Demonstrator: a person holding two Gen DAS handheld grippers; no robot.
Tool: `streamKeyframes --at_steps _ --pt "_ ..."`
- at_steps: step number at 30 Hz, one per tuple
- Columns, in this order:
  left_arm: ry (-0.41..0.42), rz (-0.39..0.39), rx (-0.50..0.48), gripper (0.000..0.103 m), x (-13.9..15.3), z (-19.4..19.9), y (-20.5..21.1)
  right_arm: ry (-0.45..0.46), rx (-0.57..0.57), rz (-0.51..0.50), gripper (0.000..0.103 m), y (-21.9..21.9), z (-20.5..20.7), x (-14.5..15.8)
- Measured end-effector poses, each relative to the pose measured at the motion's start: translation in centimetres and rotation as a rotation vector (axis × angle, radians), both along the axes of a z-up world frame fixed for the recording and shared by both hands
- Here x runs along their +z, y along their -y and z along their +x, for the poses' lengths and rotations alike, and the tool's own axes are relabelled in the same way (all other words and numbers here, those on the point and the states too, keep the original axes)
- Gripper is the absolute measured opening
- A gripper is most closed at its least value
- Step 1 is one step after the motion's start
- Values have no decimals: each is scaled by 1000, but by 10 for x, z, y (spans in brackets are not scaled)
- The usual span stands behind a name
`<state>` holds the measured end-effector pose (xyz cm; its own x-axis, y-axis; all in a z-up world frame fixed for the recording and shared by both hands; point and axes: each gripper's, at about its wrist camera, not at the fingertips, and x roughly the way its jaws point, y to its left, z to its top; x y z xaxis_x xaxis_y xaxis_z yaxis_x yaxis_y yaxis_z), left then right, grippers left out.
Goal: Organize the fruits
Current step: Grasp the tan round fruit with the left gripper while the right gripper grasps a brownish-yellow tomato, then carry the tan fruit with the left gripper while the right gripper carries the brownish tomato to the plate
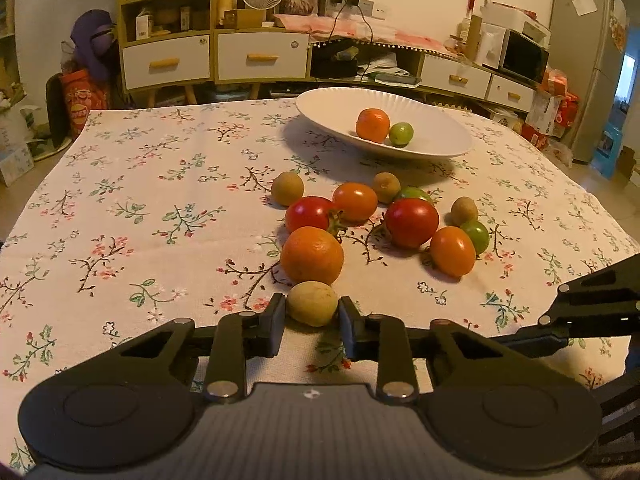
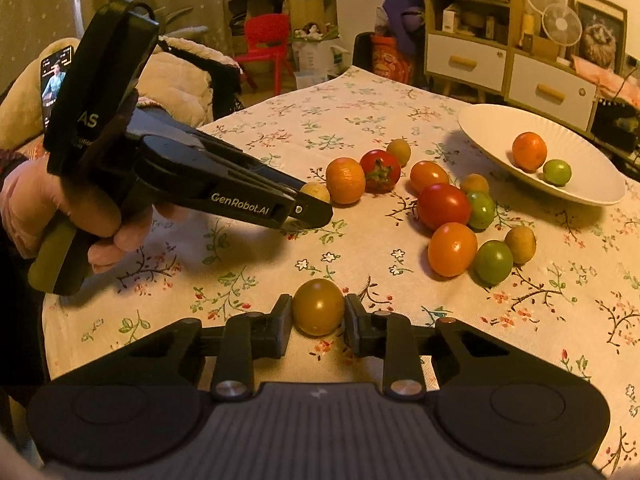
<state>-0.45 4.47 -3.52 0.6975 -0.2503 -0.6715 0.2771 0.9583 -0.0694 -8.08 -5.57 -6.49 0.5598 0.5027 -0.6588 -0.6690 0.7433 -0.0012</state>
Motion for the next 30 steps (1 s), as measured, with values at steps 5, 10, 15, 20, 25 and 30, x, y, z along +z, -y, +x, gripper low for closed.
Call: streamKeyframes --at_steps 5,10,15,20,25,30 --pt "-6 -9 -8 30 2 -1 1 3 -7 7 25 2 1 2" --pt "-6 -21 -18 30 5 -1 4 8 -35 19 25 5 7 8" --pt "-6 -40 -23 30 10 -1 7 2 -82 33 25 11 15 12" --pt "-14 -52 -23 30 13 0 10 18 -124 57 25 19 23 20" --pt "-7 -58 -26 30 17 1 14 33 -165 67 25 26 34 25" --pt "-20 -70 -27 30 23 7 19 40 -197 77 25 32 43 30"
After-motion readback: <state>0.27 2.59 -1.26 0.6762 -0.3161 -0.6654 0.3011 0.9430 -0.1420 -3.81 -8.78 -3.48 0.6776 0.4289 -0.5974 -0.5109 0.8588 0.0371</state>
